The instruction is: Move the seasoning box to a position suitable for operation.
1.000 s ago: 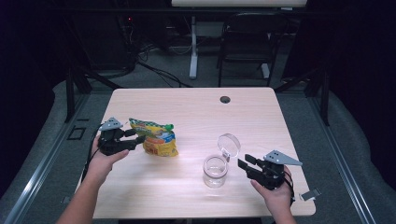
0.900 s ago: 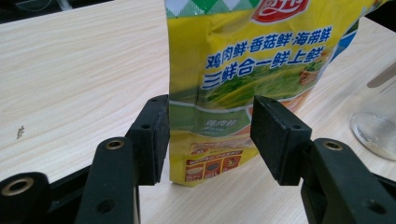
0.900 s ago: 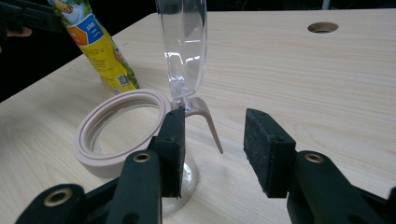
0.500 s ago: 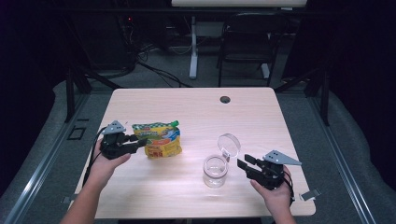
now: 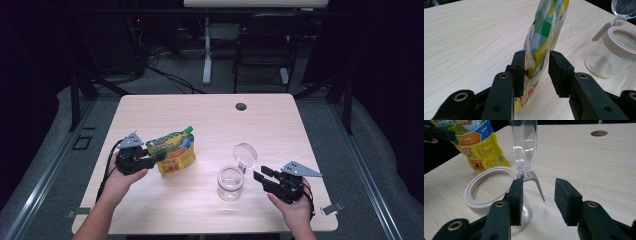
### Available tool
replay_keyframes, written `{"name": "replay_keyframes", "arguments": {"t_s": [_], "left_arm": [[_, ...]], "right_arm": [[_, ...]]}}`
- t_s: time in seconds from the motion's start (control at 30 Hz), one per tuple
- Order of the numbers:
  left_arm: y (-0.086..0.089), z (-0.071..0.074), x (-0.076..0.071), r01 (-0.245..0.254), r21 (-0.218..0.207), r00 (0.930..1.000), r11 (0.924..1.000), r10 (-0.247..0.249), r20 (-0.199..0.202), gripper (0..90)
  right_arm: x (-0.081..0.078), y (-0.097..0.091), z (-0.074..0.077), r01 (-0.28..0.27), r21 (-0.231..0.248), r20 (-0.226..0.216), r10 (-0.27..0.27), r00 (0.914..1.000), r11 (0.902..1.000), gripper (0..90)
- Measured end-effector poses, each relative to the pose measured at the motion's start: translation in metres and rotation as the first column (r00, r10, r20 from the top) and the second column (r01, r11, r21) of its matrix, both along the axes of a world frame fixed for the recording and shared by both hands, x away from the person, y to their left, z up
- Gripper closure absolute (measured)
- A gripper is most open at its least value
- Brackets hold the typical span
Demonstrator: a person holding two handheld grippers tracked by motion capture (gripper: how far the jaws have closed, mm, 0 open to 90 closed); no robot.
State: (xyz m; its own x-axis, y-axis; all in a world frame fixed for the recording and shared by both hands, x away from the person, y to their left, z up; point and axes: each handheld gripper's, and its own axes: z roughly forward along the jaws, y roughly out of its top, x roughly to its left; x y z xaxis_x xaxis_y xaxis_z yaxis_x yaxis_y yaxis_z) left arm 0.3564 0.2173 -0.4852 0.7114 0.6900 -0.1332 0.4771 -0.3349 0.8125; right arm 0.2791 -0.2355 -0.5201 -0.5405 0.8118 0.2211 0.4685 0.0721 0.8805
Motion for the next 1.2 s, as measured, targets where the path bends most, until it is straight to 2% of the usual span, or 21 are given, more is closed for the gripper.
{"name": "replay_keyframes", "arguments": {"t_s": [0.13,0.33,0.47,0.63,0.73,0.97,1.2], "left_arm": [[-0.005,-0.002,0.005,0.004,-0.009,1.0,0.9999,-0.004,-0.008,65.3],[-0.014,-0.004,0.007,0.002,-0.011,1.0,0.9999,-0.002,0.009,66.8],[-0.019,-0.002,0.004,-0.001,0.016,0.9997,0.9999,0.0,0.026,69.4],[-0.021,-0.002,0.002,-0.008,0.025,0.9995,0.9996,0.008,0.032,74.6],[-0.024,-0.001,-0.002,-0.022,0.035,0.9986,0.9992,0.02,0.049,77.8],[-0.028,-0.002,-0.008,-0.037,0.023,0.9984,0.999,0.036,0.044,82.4],[-0.03,-0.001,-0.017,-0.02,0.034,0.9987,0.9992,0.018,0.047,84.3]], "right_arm": [[0.0,0.001,0.0,-0.002,-0.001,-0.002,0.002,1.0,1.0,59.0],[0.0,0.001,-0.001,-0.008,-0.002,-0.001,0.008,1.0,1.0,59.0],[0.0,0.0,0.0,-0.008,-0.001,-0.003,0.008,1.0,1.0,58.9],[0.0,0.0,0.0,-0.007,-0.001,-0.003,0.007,1.0,1.0,59.0],[0.0,0.001,-0.001,-0.007,0.0,-0.004,0.007,1.0,1.0,59.0],[0.0,0.001,-0.001,-0.009,0.004,-0.004,0.009,1.0,1.0,59.0],[0.0,0.0,-0.001,-0.007,-0.001,-0.005,0.007,1.0,1.0,59.0]]}}
